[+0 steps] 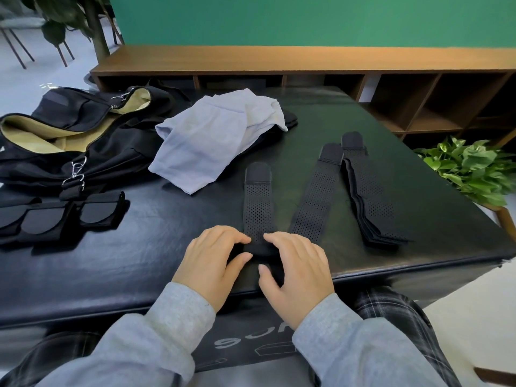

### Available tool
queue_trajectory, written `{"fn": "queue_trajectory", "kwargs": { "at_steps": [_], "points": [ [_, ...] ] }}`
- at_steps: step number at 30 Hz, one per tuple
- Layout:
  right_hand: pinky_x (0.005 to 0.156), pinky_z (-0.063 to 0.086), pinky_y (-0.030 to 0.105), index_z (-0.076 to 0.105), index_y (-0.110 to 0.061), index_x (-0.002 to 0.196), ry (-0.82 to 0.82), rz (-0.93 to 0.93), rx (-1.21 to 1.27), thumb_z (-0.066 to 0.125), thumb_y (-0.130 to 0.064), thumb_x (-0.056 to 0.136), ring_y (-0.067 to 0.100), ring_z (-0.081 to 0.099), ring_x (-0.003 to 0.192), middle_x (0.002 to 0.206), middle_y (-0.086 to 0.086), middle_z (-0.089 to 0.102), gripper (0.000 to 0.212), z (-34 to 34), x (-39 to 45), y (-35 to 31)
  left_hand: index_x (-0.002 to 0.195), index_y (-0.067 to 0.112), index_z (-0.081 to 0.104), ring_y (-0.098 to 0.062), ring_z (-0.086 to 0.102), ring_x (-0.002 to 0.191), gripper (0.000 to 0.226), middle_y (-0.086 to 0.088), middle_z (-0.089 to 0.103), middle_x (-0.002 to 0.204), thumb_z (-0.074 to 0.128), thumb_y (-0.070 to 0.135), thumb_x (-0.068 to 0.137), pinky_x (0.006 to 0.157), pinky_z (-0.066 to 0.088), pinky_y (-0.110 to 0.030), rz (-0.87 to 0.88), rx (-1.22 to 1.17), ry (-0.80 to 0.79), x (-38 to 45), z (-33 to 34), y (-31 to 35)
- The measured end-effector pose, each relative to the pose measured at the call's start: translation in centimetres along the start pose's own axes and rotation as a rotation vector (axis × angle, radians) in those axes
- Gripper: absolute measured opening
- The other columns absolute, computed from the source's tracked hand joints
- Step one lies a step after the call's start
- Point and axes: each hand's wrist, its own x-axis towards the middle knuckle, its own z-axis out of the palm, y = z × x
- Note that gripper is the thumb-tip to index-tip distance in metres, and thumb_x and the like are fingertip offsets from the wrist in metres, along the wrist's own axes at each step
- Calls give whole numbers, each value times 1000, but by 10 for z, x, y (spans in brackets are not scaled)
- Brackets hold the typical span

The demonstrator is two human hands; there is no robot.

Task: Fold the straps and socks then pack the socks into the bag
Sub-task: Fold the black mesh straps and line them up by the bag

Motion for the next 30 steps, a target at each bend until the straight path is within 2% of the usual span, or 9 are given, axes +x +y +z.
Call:
{"fn": "queue_trajectory", "kwargs": {
  "at_steps": [4,7,11,14,17,19,22,26,30],
  "points": [
    [94,28,17,61,-23,97,109,-8,107,51,-31,80,7,51,108,108,-11,62,22,4,-3,4,92,37,56,0,48,101,20,20,51,110,42,47,83,87,44,-35,-22,-136,10,0,-2,0],
    [99,25,13,57,-26,99,113,-1,180,49,-34,85,5,51,111,109,-12,64,18,3,-3,4,93,46,49,1,52,103,18,27,59,101,38,54,82,89,44,-28,-85,-230,-50,-1,-6,2],
    [79,37,10,44,-39,97,113,86,279,48,-45,82,1,44,87,81,-28,51,17,-2,-3,1,85,43,53,-3,57,84,4,25,59,88,50,43,88,73,42,-22,-219,-337,-48,-4,-10,6],
    [76,38,8,41,-38,94,167,132,320,49,-47,81,0,42,81,78,-33,44,18,1,-5,0,87,49,52,-1,58,85,24,26,61,88,57,26,88,74,41,-15,-246,-401,-22,-6,-12,7],
    [78,33,14,44,-35,92,177,55,240,49,-37,83,6,45,82,81,-25,52,10,1,-2,2,92,48,49,0,58,87,34,22,62,87,63,18,85,78,40,-10,-259,-428,-4,-5,-11,8],
    [82,31,16,49,-33,94,151,-15,168,50,-31,84,6,50,88,86,-15,62,11,2,-1,4,93,44,47,1,57,89,33,17,62,85,64,16,84,79,39,-8,-258,-392,-11,-4,-10,9],
    [86,31,20,60,-28,100,134,-48,94,50,-29,84,7,51,100,100,-13,65,19,5,-2,7,96,45,42,3,53,95,39,18,58,92,65,17,83,82,36,-5,-253,-300,-21,-2,-11,11],
    [89,31,23,64,-29,109,88,-45,30,47,-28,84,10,50,107,109,-13,63,30,4,-2,6,110,41,44,0,47,102,38,24,50,100,66,30,81,96,39,-25,-250,-146,-63,2,-13,15],
    [92,32,25,63,-28,116,54,-34,-25,44,-27,83,9,50,110,104,-15,65,38,2,0,2,125,30,48,-3,41,114,52,24,46,113,64,47,78,104,26,-26,-224,47,-110,4,-14,19]
  ]
}}
